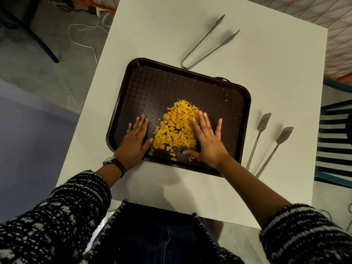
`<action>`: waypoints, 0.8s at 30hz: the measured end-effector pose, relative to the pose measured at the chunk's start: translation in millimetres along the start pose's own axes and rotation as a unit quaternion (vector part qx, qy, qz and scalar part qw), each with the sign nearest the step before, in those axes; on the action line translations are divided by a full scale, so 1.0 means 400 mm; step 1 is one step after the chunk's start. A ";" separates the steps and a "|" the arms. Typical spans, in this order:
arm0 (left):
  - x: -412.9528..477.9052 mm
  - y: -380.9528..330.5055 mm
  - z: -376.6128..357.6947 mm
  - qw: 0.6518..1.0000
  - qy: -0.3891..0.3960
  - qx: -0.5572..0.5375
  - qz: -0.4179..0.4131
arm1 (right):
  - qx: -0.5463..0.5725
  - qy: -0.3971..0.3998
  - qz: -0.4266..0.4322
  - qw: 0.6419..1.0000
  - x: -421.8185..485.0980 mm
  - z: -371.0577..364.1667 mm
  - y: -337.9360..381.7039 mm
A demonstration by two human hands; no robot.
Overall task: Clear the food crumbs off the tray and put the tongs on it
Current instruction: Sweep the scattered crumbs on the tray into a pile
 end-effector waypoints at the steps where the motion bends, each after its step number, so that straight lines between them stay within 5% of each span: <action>1: 0.000 0.000 0.001 1.000 0.000 -0.001 0.001 | -0.002 0.007 0.006 1.000 -0.020 -0.008 -0.004; 7: 0.000 0.003 0.000 0.999 0.028 -0.037 -0.001 | -0.022 0.055 -0.008 0.998 -0.063 -0.055 -0.043; 15: 0.003 0.002 0.005 0.997 0.052 -0.059 0.001 | 0.009 0.002 -0.049 0.999 0.036 0.005 -0.033; 24: -0.008 -0.013 0.044 0.978 -0.037 -0.205 0.021 | 0.075 0.021 0.234 0.969 -0.038 0.018 0.312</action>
Point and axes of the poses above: each hand's wrist, its own x-axis towards the middle knuckle, its own z-axis out of the back of the hand, y = z × x, the point moved 8 cm from there along x, towards the middle knuckle, and after that the axes turned 15 degrees about -x, right-handed, at the moved point
